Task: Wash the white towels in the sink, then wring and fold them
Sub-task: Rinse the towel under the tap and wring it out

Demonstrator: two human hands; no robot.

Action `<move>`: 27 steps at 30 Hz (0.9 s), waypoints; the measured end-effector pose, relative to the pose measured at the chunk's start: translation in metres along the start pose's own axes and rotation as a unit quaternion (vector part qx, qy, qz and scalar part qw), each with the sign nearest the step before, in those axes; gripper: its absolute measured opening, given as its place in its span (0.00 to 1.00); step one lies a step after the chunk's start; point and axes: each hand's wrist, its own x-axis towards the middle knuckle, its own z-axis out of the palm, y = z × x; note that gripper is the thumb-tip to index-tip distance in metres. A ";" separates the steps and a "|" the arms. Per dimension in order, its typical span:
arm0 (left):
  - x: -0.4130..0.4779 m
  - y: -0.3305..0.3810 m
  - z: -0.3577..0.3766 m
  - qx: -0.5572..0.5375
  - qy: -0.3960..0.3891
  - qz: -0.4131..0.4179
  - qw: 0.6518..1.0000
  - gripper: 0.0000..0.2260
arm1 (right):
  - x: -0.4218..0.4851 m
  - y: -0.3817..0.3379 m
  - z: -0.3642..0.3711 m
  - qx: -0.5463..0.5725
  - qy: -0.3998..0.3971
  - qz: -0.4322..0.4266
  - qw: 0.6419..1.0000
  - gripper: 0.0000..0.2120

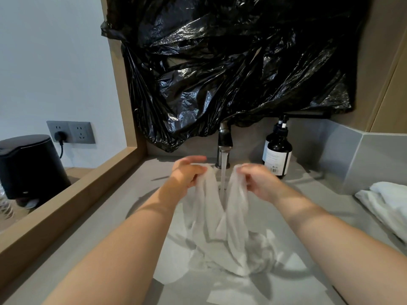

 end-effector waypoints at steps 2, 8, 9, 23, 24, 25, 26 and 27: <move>0.003 0.007 -0.004 -0.079 0.042 0.021 0.996 0.13 | -0.003 -0.015 -0.012 0.053 0.050 -0.033 0.997 0.07; 0.016 0.009 -0.016 0.238 0.070 0.087 0.965 0.15 | -0.006 -0.030 -0.043 -0.284 0.185 -0.058 0.939 0.05; 0.012 0.011 -0.018 0.359 0.017 0.078 0.930 0.10 | -0.006 -0.025 -0.047 -0.354 0.163 -0.040 0.920 0.06; -0.001 0.008 -0.007 0.655 0.000 0.154 0.740 0.12 | -0.015 -0.010 -0.037 -0.729 -0.026 -0.013 0.684 0.14; -0.002 0.008 -0.008 0.601 0.040 0.167 0.781 0.10 | -0.016 -0.014 -0.037 -0.718 -0.040 0.005 0.695 0.14; -0.002 0.008 -0.009 0.544 0.064 0.162 0.821 0.09 | -0.018 -0.015 -0.035 -0.722 -0.071 0.040 0.687 0.17; -0.003 0.007 -0.008 0.491 0.080 0.148 0.855 0.11 | -0.020 -0.014 -0.034 -0.739 -0.108 0.084 0.659 0.22; -0.003 0.008 -0.008 0.460 0.084 0.130 0.874 0.12 | -0.025 -0.013 -0.030 -0.766 -0.147 0.126 0.613 0.26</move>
